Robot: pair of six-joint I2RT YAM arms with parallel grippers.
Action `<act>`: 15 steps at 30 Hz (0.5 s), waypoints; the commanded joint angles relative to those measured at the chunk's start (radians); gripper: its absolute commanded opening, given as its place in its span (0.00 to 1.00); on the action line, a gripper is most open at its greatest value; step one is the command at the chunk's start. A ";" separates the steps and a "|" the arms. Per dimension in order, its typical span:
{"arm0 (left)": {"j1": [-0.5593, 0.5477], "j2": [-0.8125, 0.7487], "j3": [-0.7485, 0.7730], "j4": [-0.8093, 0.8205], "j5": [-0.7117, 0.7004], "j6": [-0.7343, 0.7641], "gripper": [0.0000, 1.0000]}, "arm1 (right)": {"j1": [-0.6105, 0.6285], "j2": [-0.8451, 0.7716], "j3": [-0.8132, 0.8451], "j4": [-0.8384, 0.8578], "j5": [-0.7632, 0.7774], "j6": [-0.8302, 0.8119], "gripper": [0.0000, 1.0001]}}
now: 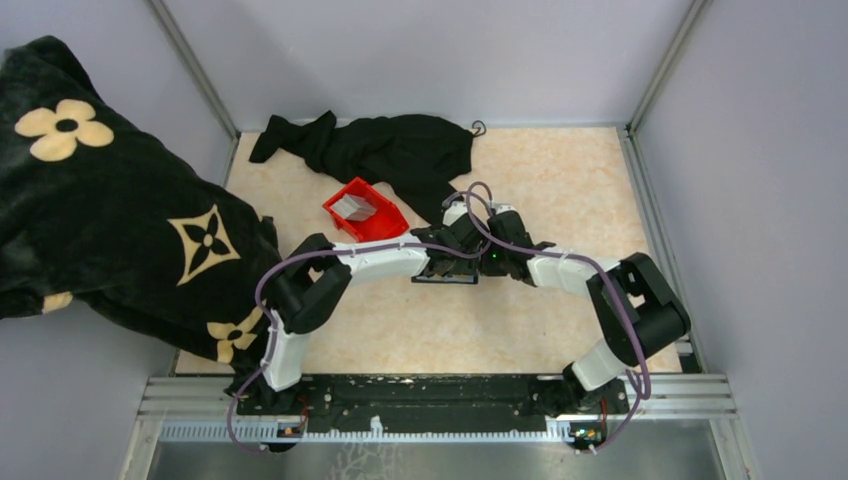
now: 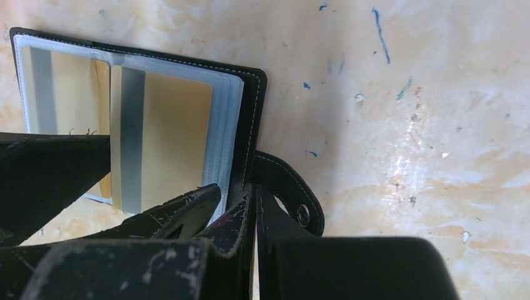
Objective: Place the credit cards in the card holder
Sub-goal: Insert the credit card into the card holder.
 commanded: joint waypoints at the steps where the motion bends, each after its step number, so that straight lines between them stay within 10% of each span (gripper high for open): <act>1: -0.030 -0.023 -0.051 -0.085 0.047 0.010 0.74 | 0.011 0.038 0.038 0.015 -0.017 0.009 0.00; 15: 0.010 -0.182 -0.220 0.079 0.063 -0.005 0.74 | 0.002 0.048 0.039 0.021 -0.028 0.008 0.00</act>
